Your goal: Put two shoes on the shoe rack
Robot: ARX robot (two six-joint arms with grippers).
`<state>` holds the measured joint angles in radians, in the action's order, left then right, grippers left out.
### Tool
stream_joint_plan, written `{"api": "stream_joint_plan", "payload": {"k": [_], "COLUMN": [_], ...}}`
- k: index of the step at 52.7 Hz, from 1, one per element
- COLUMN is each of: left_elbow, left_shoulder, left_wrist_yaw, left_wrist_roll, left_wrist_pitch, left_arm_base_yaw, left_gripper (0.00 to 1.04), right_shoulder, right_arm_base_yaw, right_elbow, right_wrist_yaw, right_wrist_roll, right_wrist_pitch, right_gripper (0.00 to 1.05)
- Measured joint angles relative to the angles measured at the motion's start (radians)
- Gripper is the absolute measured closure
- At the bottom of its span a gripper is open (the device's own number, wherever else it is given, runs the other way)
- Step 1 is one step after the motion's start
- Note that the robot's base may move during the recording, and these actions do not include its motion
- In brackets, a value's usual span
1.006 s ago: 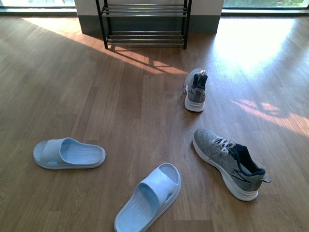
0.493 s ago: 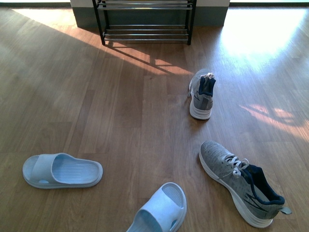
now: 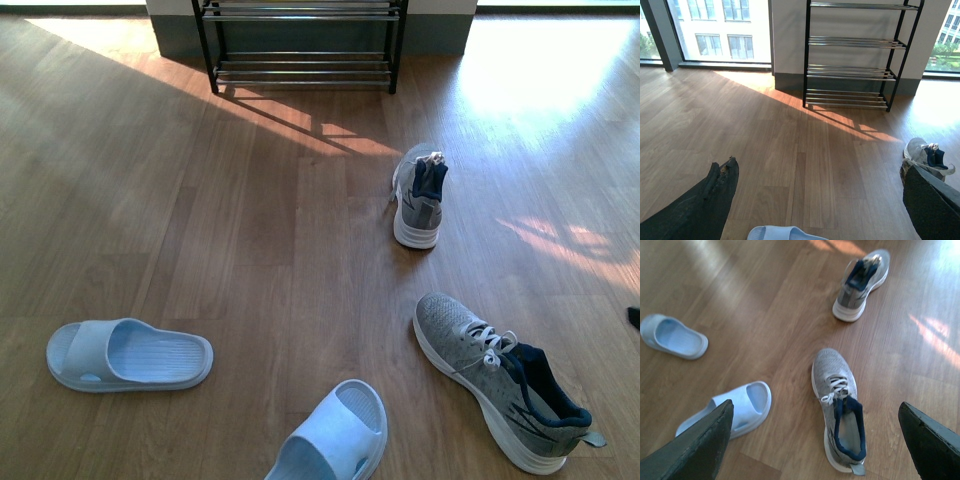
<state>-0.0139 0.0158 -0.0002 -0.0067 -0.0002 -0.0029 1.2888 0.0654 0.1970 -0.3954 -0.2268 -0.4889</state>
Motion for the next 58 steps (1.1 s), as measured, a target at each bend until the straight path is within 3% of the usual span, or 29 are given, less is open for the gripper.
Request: {"api": "stream_joint_plan", "payload": {"k": [15,33,34,58], "left_elbow": [0.000,0.000,0.000,0.000], "left_shoulder": [0.000,0.000,0.000,0.000], "left_wrist_yaw": [0.000,0.000,0.000,0.000], "left_wrist_roll": [0.000,0.000,0.000,0.000], "left_wrist_pitch": [0.000,0.000,0.000,0.000], "left_arm_base_yaw": [0.000,0.000,0.000,0.000], "left_gripper": [0.09,0.09,0.09,0.09], "right_shoulder": [0.659,1.123,1.341,1.433], "right_arm_base_yaw": [-0.043,0.001,0.027,0.025], "right_elbow": [0.151,0.412,0.631,0.741], "right_wrist_yaw": [0.081,0.186,0.224,0.207], "right_wrist_roll": [-0.126,-0.176,-0.211,-0.227], "right_wrist_pitch": [-0.248,-0.300,-0.280,-0.225], "right_gripper": [0.09,0.09,0.09,0.09]}}
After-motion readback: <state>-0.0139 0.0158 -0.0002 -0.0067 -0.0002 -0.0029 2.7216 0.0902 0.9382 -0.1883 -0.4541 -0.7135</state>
